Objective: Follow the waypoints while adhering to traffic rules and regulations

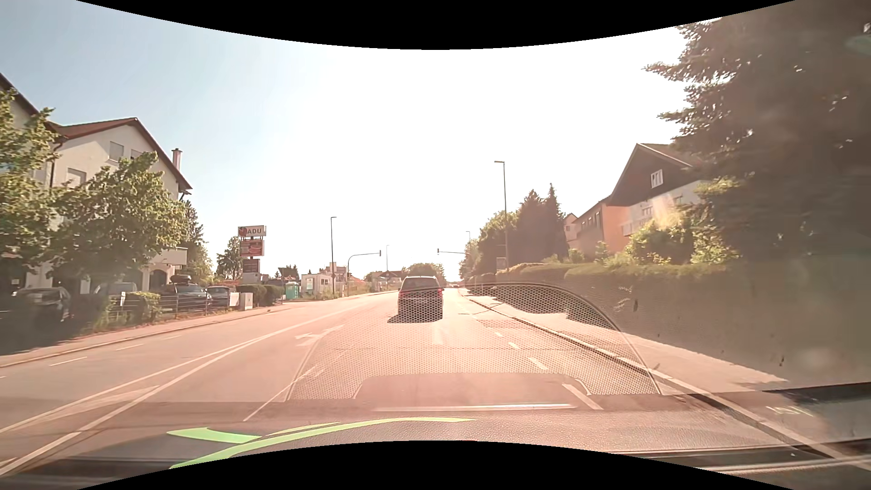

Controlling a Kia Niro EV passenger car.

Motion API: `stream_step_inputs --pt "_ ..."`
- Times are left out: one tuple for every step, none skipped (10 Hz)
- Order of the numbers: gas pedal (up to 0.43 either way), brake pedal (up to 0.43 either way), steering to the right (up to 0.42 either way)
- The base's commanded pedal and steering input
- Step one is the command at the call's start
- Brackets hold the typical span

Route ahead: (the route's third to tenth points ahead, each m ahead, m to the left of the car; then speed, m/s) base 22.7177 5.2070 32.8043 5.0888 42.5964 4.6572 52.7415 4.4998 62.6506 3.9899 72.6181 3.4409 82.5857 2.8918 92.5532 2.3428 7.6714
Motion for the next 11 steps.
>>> stream_step_inputs --pt "0.177 0.000 0.005" --pt "0.177 0.000 0.005" --pt "0.177 0.000 0.005" --pt "0.177 0.000 0.004" --pt "0.177 0.000 0.004" --pt "0.177 0.000 0.003" --pt "0.177 0.000 0.001" --pt "0.177 0.000 0.001" --pt "0.177 0.000 0.001" --pt "0.177 0.000 0.001" --pt "0.177 0.000 0.001"
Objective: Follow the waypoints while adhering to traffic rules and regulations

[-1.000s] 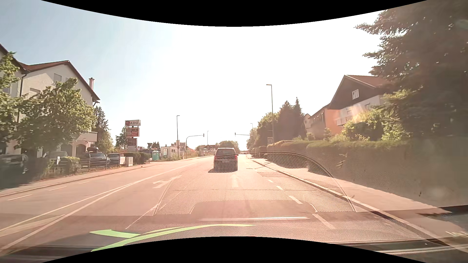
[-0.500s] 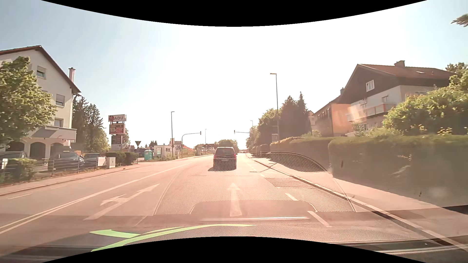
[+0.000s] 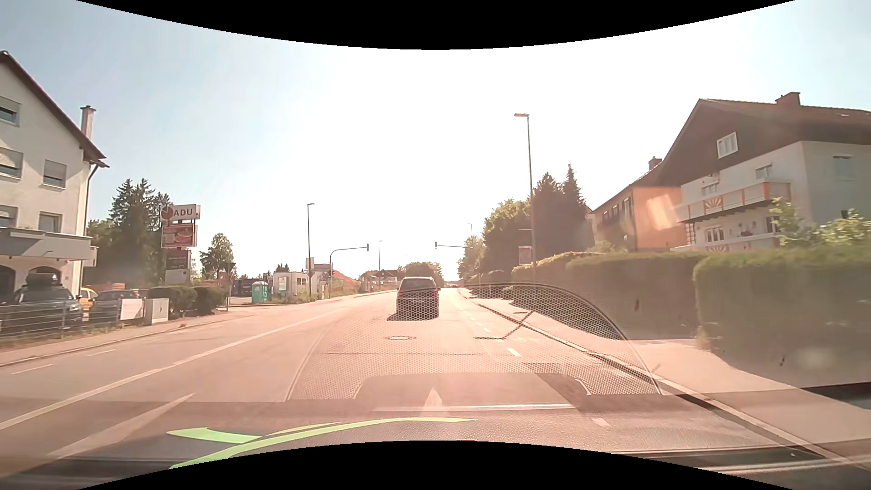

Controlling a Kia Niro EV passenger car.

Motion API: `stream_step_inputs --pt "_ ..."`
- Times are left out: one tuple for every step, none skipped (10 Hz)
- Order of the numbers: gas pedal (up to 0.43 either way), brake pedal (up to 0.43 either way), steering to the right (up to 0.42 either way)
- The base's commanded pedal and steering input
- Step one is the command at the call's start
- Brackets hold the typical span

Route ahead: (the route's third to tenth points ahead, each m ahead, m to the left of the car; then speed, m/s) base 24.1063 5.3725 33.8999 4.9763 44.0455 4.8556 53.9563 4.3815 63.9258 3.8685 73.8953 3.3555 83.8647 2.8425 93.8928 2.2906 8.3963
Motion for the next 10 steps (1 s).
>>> stream_step_inputs --pt "0.177 0.000 0.001" --pt "0.169 0.000 0.001" --pt "0.169 0.000 0.001" --pt "0.169 0.000 0.001" --pt "0.157 0.000 0.001" --pt "0.157 0.000 0.001" --pt "0.157 0.000 0.001" --pt "0.150 0.000 0.001" --pt "0.150 0.000 0.001" --pt "0.150 0.000 0.001"
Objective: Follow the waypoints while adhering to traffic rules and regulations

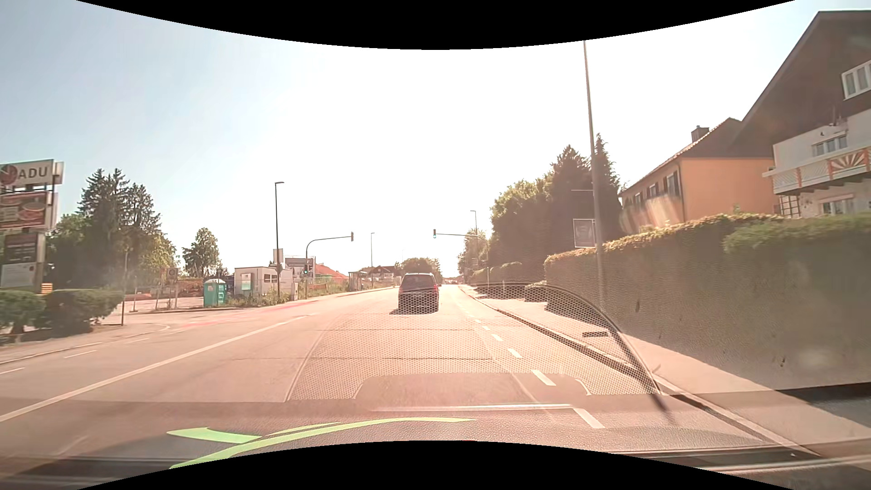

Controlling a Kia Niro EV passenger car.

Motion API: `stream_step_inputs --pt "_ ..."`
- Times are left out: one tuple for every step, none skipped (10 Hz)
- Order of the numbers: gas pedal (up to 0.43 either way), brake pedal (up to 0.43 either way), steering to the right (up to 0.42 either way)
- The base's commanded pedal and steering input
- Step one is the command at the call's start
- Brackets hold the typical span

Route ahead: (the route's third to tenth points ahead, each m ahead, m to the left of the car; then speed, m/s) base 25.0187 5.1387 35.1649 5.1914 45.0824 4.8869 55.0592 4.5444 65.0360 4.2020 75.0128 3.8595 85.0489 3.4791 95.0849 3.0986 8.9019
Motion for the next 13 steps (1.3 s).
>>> stream_step_inputs --pt "0.150 0.000 0.001" --pt "0.138 0.000 0.001" --pt "0.138 0.000 0.001" --pt "0.138 0.000 0.001" --pt "0.138 0.000 0.001" --pt "0.138 0.000 0.001" --pt "0.138 0.000 0.001" --pt "0.130 0.000 0.001" --pt "0.130 0.000 0.001" --pt "0.130 0.000 0.001" --pt "0.130 0.000 0.001" --pt "0.118 0.000 0.001" --pt "0.118 0.000 0.001"
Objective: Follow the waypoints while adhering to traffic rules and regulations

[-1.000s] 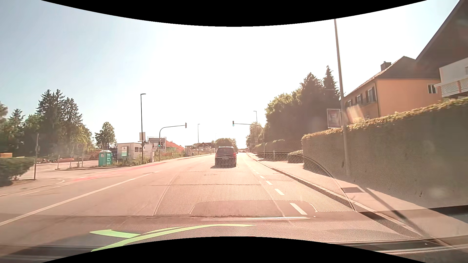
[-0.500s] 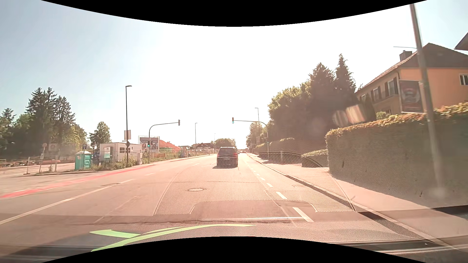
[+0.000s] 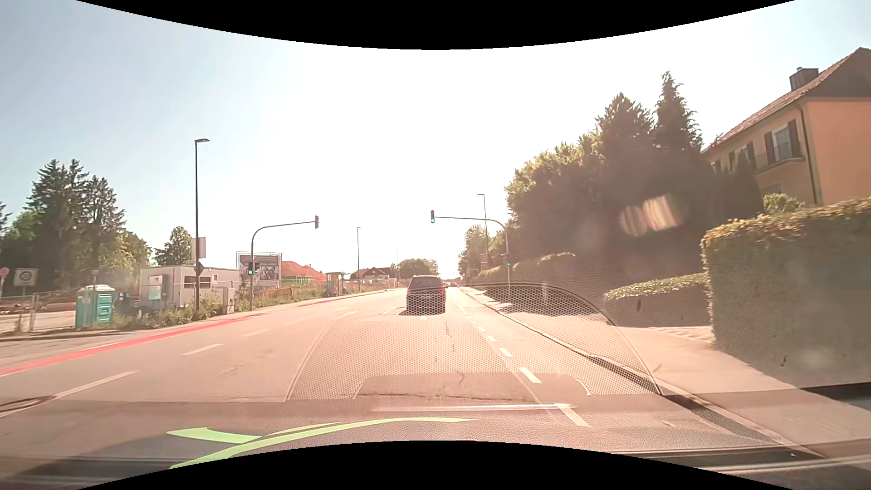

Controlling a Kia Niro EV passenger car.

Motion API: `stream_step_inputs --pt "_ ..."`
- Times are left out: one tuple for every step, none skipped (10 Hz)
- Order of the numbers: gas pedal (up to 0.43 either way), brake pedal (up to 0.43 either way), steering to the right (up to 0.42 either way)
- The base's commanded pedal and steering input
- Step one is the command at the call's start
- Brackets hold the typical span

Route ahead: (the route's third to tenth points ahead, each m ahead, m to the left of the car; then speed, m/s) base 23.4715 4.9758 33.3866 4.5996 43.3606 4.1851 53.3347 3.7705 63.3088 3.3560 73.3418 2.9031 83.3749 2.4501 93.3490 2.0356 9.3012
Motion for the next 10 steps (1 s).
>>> stream_step_inputs --pt "0.118 0.000 0.001" --pt "0.110 0.000 0.001" --pt "0.110 0.000 0.001" --pt "0.110 0.000 0.001" --pt "0.110 0.000 0.001" --pt "0.110 0.000 0.001" --pt "0.110 0.000 0.003" --pt "0.110 0.000 0.003" --pt "0.110 0.000 0.004" --pt "0.110 0.000 0.003"
